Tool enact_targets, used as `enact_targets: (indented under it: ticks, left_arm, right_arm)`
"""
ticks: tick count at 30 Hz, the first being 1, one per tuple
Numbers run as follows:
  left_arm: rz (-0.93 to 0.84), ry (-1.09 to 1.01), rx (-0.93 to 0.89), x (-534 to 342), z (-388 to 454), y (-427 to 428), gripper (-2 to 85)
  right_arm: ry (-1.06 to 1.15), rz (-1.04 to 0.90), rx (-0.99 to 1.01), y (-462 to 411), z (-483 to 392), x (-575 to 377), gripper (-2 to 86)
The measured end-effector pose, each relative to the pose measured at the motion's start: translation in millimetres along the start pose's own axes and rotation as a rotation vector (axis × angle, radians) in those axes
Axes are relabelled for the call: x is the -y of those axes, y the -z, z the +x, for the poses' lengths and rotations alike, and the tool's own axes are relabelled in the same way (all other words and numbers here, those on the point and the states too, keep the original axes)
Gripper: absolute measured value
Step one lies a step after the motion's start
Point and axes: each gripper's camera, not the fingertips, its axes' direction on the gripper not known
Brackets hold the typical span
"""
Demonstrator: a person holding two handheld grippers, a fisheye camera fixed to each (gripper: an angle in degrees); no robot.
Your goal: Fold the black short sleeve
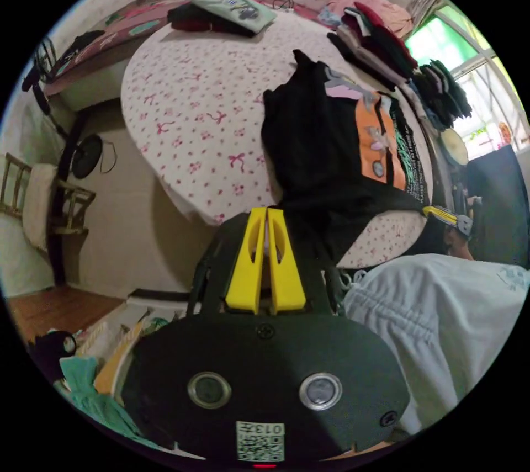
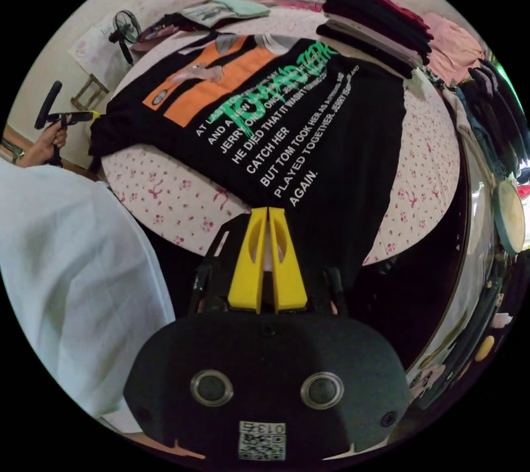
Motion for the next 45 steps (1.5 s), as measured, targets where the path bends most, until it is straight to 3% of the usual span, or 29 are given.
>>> enact_targets:
  ticks: [2,6,11,19,25,28,32,35,41,45]
  left_arm:
    - [0.0,-0.1,-0.04,-3.4,24.6,-2.0,9.3]
    - [-0.214,-0.303,-0.021,-9.5,85.1,-59.0,11.9]
    - [-0.287,-0.393,0.194,-7.7,125.7,-95.9,3.2]
    - [-0.329,-0.55,0.063,-29.3,158.4,-76.7,0.6]
    - [-0.563,-0.733,0.033,-95.6,168.8,-139.1,-0.2]
    - [-0.584,-0.684,0.015,-101.7,145.1,-135.5,-0.3]
    - [-0.361,-0.385,0.069,-61.7,89.9,-101.2,-0.3]
    - [-0.239,-0.319,0.122,-32.0,90.5,-100.7,-0.3]
    - [-0.254,-0.366,0.199,-19.0,107.1,-136.9,-0.2]
    - [-0.278,-0.271,0.144,-24.8,76.1,-124.9,0.3]
  right_arm:
    - [0.01,0.057,-0.005,9.9,-4.9,0.3,1.4]
    - [0.153,0.061,0.14,1.0,-32.7,20.3,2.1]
    - [0.324,0.072,0.18,-19.3,-83.4,50.8,2.2]
    - [0.553,0.109,0.291,-31.1,-151.2,87.0,1.4]
    - [0.673,0.043,0.308,-50.7,-178.1,99.5,0.7]
    - [0.707,0.06,0.311,-47.5,-184.1,109.1,0.5]
    - [0.734,0.041,0.3,-60.2,-191.6,119.1,0.2]
    - [0.751,-0.04,0.337,-75.5,-194.6,123.6,0.0]
    - [0.758,-0.143,0.389,-75.1,-169.2,108.0,0.1]
    - [0.592,-0.214,0.383,-67.7,-108.9,83.6,0.3]
